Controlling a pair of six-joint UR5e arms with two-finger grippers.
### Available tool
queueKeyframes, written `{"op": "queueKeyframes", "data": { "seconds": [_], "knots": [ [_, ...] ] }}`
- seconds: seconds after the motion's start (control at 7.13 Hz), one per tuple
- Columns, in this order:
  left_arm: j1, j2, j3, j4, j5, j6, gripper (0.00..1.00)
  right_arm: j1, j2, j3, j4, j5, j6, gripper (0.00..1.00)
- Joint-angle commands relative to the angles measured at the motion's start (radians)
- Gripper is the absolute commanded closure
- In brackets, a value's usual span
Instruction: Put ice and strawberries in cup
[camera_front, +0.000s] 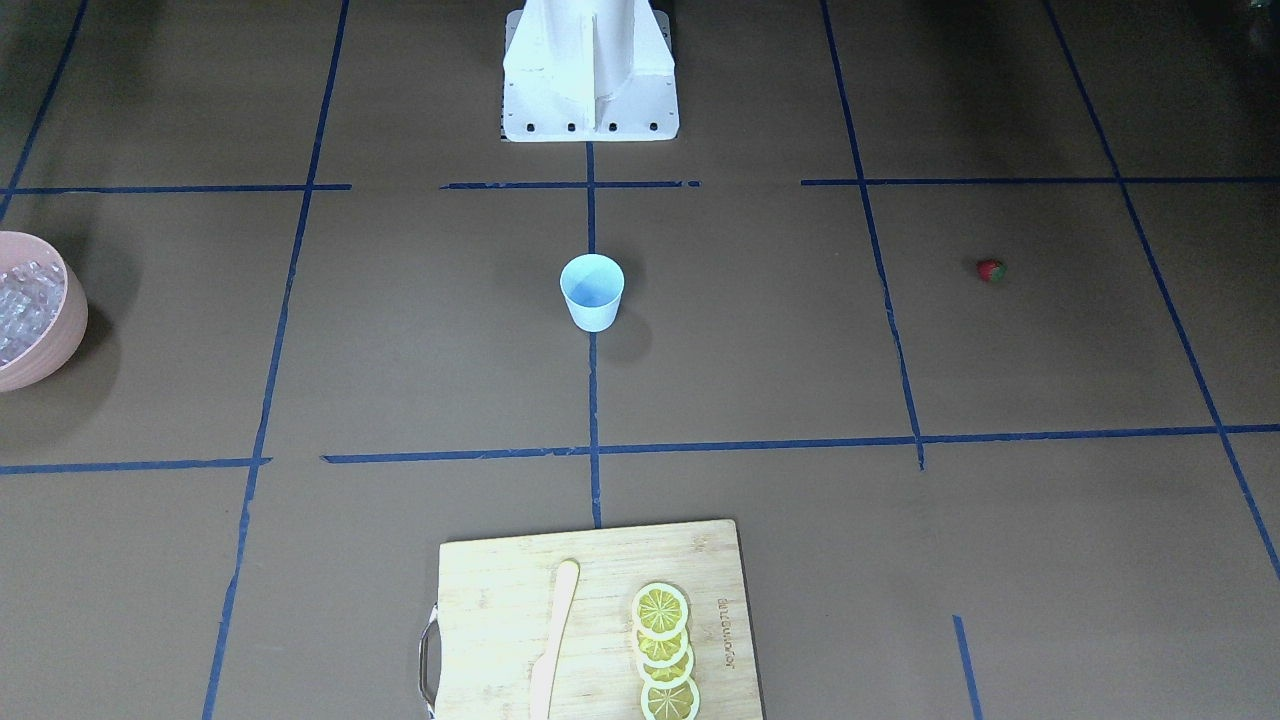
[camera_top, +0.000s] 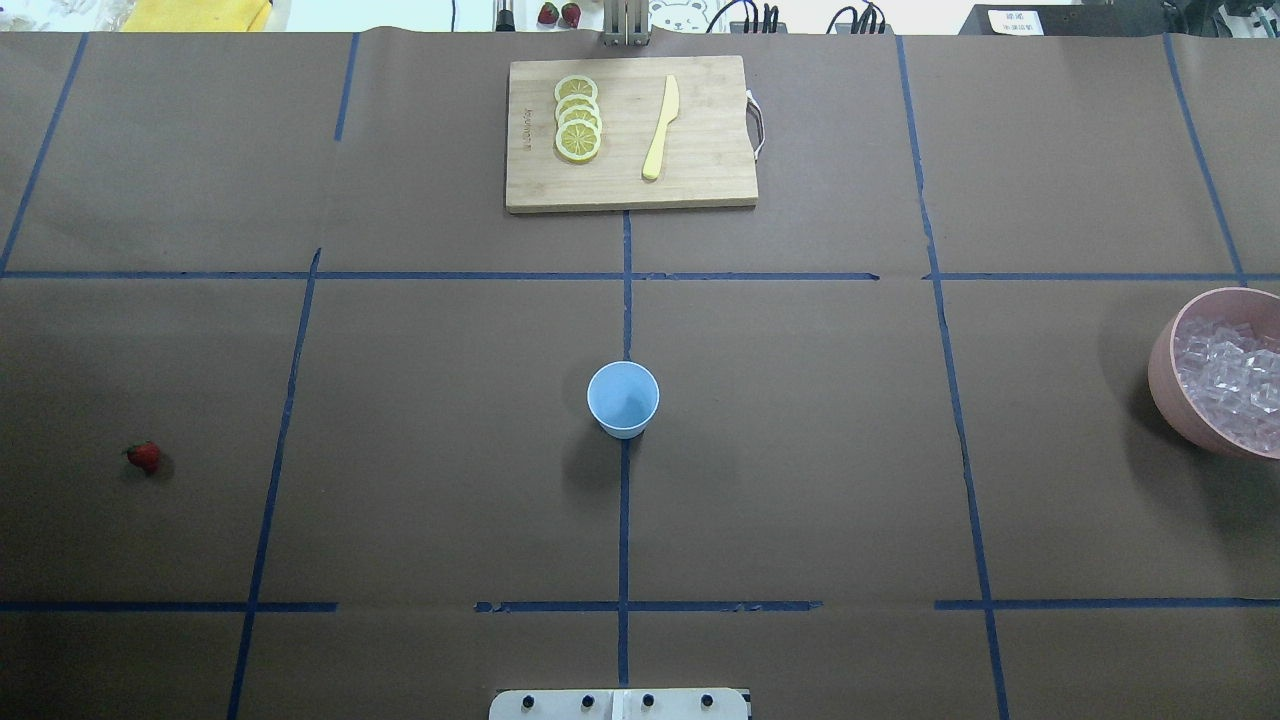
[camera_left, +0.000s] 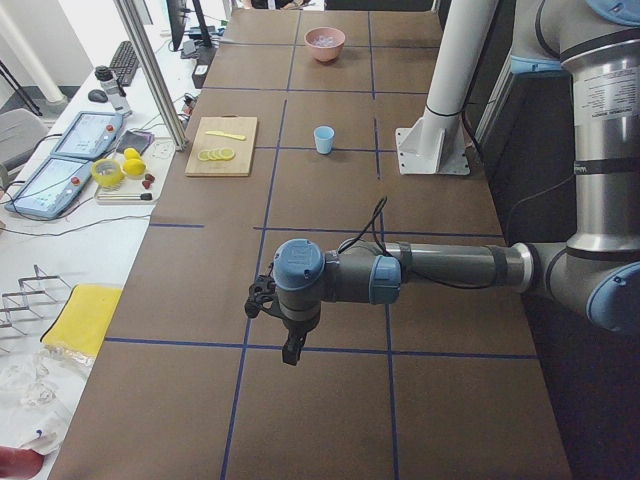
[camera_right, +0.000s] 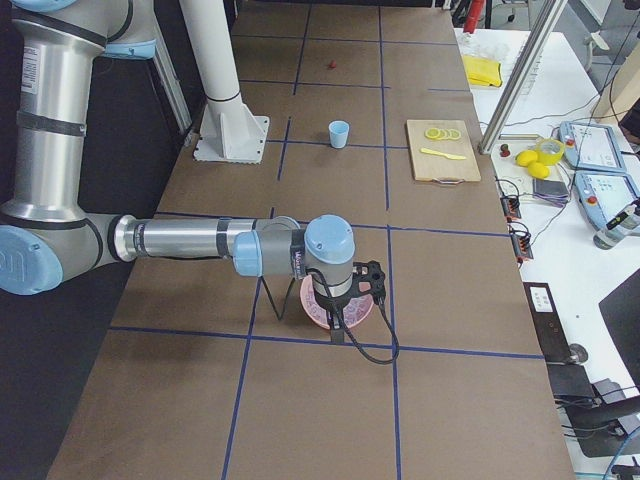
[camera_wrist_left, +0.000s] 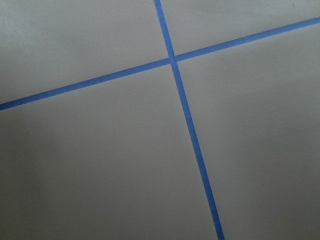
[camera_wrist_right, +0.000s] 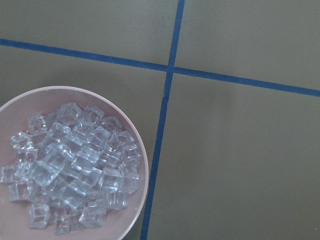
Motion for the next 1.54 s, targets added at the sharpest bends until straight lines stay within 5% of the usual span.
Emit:
{"op": "queueKeyframes", "data": {
  "seconds": [0.0, 0.56, 0.84, 1.4],
  "knots": [
    [-0.002, 0.002, -0.006, -0.002, 0.000, 0.000, 0.00, 0.000, 0.000, 0.000, 0.000, 0.000, 0.000, 0.00],
    [0.000, 0.005, -0.002, -0.002, -0.003, 0.000, 0.00, -0.052, 0.027, 0.003, 0.049, 0.002, 0.015, 0.00],
    [0.000, 0.005, -0.003, -0.003, -0.003, 0.000, 0.00, -0.147, 0.075, -0.006, 0.110, -0.004, 0.230, 0.00],
    [0.000, 0.006, -0.006, -0.003, -0.005, 0.000, 0.00, -0.297, 0.071, -0.121, 0.426, -0.065, 0.582, 0.02]
  ]
}}
